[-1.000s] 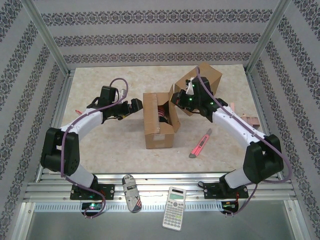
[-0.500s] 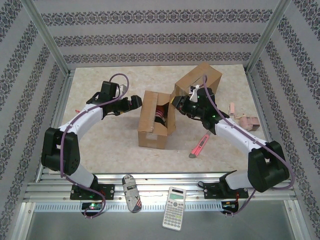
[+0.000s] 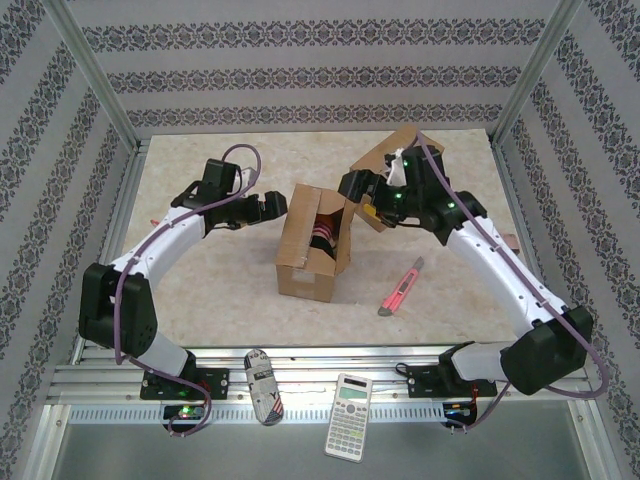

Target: Unpack the express box

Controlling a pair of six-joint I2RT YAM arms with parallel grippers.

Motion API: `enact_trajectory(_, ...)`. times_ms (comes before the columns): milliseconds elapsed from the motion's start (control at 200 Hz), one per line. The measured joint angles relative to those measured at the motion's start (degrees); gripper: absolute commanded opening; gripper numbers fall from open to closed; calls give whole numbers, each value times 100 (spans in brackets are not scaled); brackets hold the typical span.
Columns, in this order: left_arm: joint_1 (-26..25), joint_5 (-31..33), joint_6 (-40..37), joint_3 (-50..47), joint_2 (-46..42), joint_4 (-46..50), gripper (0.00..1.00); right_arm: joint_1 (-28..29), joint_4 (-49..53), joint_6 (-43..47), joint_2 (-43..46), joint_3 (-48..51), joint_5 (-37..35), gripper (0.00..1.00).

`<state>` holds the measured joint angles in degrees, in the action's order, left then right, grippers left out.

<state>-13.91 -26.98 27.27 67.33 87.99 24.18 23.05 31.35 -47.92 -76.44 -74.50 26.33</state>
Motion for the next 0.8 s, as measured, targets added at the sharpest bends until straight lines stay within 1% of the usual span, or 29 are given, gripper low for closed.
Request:
enact_trajectory(155,-2,164,-138,181,-63,223,100,212,970,208,-227,-560,-468,98)
enact_trajectory(240,-2,236,-184,192,-76,293,100,367,1241,205,-319,-564,-667,98)
enact_trajectory(355,-2,308,-232,192,-76,391,100,605,1320,138,-542,-560,-887,94)
enact_trajectory(470,-15,313,-264,190,-76,396,100,872,1290,81,-855,-560,-1078,84)
enact_trajectory(565,-68,310,-267,190,-76,396,100,1014,1257,7,-1084,-557,-1246,70)
enact_trajectory(754,-219,310,-264,190,-76,391,100,1045,1235,-57,-1172,-505,-1576,50)
enact_trajectory(799,-260,310,-264,190,-76,391,100,1038,1193,-46,-1172,-457,-1613,46)
